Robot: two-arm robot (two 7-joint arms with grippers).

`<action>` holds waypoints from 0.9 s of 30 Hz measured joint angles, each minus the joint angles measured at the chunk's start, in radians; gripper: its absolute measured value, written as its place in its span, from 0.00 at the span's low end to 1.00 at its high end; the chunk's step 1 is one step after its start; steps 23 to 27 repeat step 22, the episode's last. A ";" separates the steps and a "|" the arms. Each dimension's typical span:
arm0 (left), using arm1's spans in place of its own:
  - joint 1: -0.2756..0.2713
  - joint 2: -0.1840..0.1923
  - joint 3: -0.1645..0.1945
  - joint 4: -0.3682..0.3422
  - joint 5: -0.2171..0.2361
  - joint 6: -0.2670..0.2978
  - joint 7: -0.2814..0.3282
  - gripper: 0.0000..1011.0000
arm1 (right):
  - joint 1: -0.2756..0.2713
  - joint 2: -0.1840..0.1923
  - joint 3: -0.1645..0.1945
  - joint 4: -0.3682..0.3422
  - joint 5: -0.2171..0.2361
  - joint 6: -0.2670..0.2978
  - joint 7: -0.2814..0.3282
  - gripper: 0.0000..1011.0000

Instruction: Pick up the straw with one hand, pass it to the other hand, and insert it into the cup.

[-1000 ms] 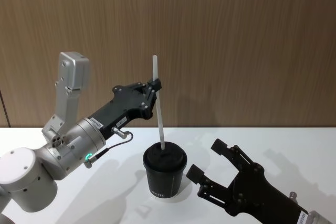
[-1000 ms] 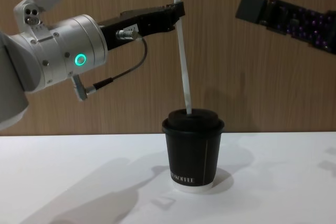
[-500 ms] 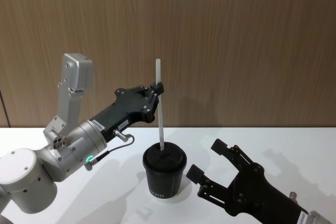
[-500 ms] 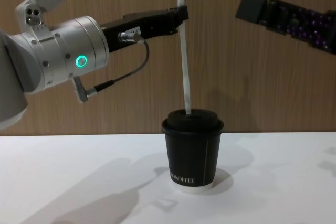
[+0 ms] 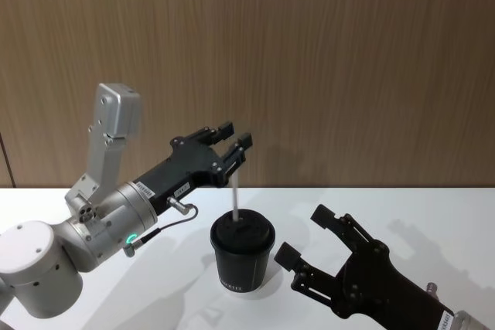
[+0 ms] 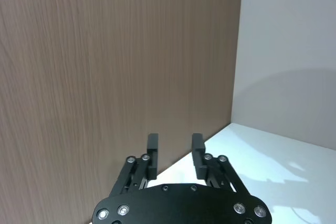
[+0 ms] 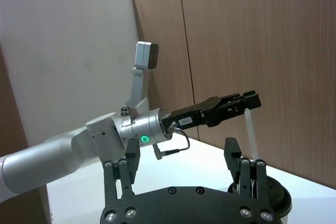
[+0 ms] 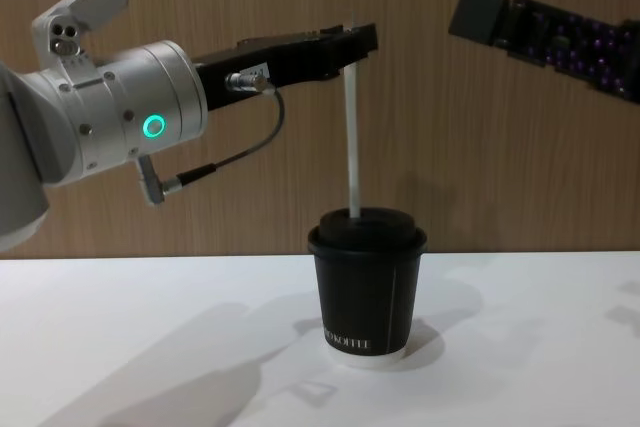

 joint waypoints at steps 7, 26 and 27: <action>0.009 0.006 -0.002 -0.011 -0.001 0.007 0.005 0.58 | 0.000 0.000 0.000 0.000 0.000 0.000 0.000 0.99; 0.083 0.054 -0.019 -0.135 -0.017 0.033 0.032 0.99 | 0.000 0.000 0.000 0.000 0.000 0.000 0.000 0.99; 0.083 0.054 -0.019 -0.135 -0.017 0.033 0.032 0.99 | 0.000 0.000 0.000 0.000 0.000 0.000 0.000 0.99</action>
